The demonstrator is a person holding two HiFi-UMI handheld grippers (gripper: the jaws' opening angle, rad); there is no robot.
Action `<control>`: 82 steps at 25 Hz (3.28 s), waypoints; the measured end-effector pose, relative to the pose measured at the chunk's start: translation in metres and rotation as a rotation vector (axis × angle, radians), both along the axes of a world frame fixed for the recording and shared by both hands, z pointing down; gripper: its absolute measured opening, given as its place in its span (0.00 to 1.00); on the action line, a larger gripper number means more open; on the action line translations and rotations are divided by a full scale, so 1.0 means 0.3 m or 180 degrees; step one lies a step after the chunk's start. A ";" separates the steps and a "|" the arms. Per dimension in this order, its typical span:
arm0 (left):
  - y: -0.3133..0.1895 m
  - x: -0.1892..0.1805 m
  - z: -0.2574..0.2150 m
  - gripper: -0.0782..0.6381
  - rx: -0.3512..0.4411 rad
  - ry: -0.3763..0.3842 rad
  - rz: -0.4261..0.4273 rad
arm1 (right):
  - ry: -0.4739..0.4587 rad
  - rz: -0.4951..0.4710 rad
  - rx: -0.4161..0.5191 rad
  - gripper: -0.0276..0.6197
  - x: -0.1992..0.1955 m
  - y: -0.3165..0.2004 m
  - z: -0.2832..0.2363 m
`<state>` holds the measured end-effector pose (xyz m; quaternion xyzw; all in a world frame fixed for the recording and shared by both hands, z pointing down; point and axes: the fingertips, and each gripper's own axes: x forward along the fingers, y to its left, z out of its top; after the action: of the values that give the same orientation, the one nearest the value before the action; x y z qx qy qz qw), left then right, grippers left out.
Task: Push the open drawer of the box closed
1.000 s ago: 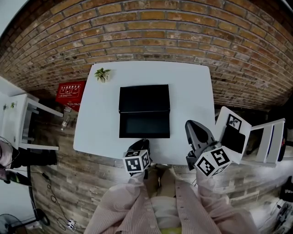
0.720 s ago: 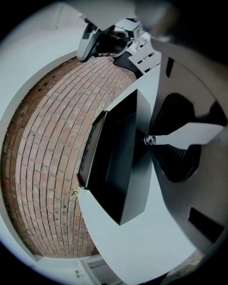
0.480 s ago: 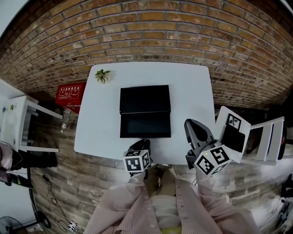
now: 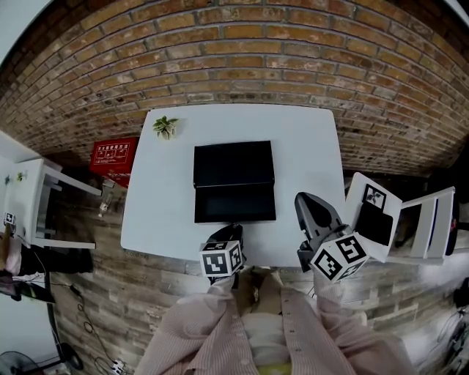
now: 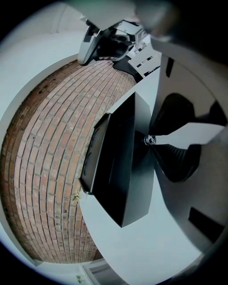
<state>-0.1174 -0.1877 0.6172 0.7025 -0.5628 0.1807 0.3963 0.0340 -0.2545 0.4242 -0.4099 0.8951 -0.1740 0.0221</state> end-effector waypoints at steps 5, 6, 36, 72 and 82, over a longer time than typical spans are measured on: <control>-0.013 0.002 0.000 0.19 -0.0013 0.0000 0.0034 | 0.0001 0.0045 -0.0008 0.05 0.011 -0.008 0.005; -0.016 0.002 0.000 0.19 -0.0014 -0.0002 0.0036 | 0.0000 0.0058 -0.0013 0.05 0.014 -0.010 0.003; -0.161 -0.019 0.009 0.19 -0.0027 -0.0045 0.0050 | 0.0005 0.0192 -0.0014 0.05 0.049 -0.117 0.006; -0.323 -0.052 0.015 0.19 0.0021 -0.0044 0.0081 | 0.0057 0.0279 0.0029 0.05 0.051 -0.207 0.012; -0.347 -0.053 0.016 0.19 0.0027 -0.0084 0.0099 | 0.0073 0.0290 0.0025 0.05 0.056 -0.227 0.021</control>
<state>-0.1334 -0.2917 0.6220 0.7104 -0.5578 0.1937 0.3830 0.0508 -0.3225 0.4305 -0.4520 0.8764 -0.1647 0.0214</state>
